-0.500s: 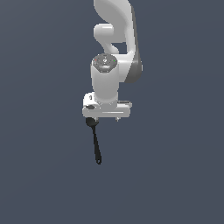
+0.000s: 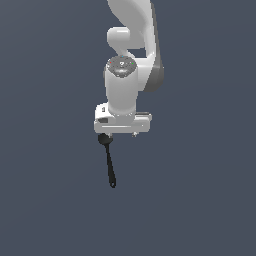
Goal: Pick up the object and move it to a goal position.
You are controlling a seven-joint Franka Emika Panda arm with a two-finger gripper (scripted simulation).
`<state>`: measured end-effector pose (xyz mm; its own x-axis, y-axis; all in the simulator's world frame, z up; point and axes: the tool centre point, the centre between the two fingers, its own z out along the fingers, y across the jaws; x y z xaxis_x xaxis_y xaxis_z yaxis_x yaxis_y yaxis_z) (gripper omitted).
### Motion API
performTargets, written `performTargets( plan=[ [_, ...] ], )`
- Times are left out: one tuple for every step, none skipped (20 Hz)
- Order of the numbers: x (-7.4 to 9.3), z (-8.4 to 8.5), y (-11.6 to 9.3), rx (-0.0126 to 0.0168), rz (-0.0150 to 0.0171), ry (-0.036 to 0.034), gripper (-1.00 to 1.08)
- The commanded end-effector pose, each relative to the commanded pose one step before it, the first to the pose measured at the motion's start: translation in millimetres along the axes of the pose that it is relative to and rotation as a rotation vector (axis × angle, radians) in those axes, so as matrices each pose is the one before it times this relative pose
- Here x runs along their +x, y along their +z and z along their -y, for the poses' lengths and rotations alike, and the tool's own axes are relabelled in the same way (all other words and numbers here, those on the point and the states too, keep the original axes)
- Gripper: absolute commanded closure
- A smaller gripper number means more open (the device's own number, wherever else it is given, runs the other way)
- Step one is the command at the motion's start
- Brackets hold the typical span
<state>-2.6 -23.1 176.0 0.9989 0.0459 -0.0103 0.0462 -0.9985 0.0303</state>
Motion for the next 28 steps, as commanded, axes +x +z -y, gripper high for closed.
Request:
performTargets(
  plan=[
    [0.80, 0.11, -3.31, -0.00339, -0.00329, -0.01211, -0.92],
    [0.02, -0.20, 0.02, 0.00000, 0.00000, 0.00000, -0.92],
    [-0.11, 0.20, 0.39, 0.00038, 0.00040, 0.00127, -0.92],
    [-0.14, 0.05, 0.31, 0.00040, 0.00047, 0.00185, -0.92],
    [-0.02, 0.18, 0.00, 0.00000, 0.00000, 0.00000, -0.92],
    [0.07, -0.31, 0.28, 0.00007, -0.00001, -0.00069, -0.92],
    [0.15, -0.41, 0.59, 0.00007, -0.00012, -0.00182, -0.92],
    [0.22, -0.67, 1.03, 0.00019, -0.00010, -0.00267, -0.92],
    [0.29, -0.82, 1.48, 0.00034, -0.00009, -0.00364, -0.92],
    [0.34, -1.15, 1.92, 0.00046, -0.00007, -0.00434, -0.92],
    [0.39, -1.35, 2.35, 0.00059, -0.00007, -0.00527, -0.92],
    [0.43, -1.59, 2.77, 0.00070, -0.00008, -0.00610, -0.92],
    [0.45, -1.81, 3.13, 0.00080, -0.00011, -0.00689, -0.92],
    [0.47, -2.02, 3.48, 0.00089, -0.00016, -0.00776, -0.92],
    [0.48, -2.24, 3.85, 0.00098, -0.00021, -0.00868, -0.92],
    [0.46, -2.48, 4.24, 0.00110, -0.00026, -0.00950, -0.92],
    [0.42, -2.74, 4.66, 0.00123, -0.00030, -0.01033, -0.92],
    [0.36, -2.96, 5.08, 0.00136, -0.00036, -0.01122, -0.92],
    [0.29, -3.20, 5.49, 0.00149, -0.00043, -0.01208, -0.92],
    [0.18, -3.45, 5.90, 0.00163, -0.00051, -0.01294, -0.92],
    [0.05, -3.68, 6.33, 0.00177, -0.00060, -0.01380, -0.92],
    [-0.11, -3.88, 6.69, 0.00190, -0.00070, -0.01451, -0.92],
    [-0.26, -3.72, 6.44, 0.00185, -0.00074, -0.01391, -0.92],
    [-0.38, -3.46, 6.03, 0.00175, -0.00075, -0.01298, -0.92],
    [-0.48, -3.21, 5.62, 0.00164, -0.00075, -0.01204, -0.92],
    [-0.55, -2.96, 5.21, 0.00153, -0.00074, -0.01111, -0.92],
    [-0.59, -2.71, 4.80, 0.00142, -0.00072, -0.01019, -0.92],
    [-0.61, -2.44, 4.38, 0.00130, -0.00070, -0.00930, -0.92]
  ],
)
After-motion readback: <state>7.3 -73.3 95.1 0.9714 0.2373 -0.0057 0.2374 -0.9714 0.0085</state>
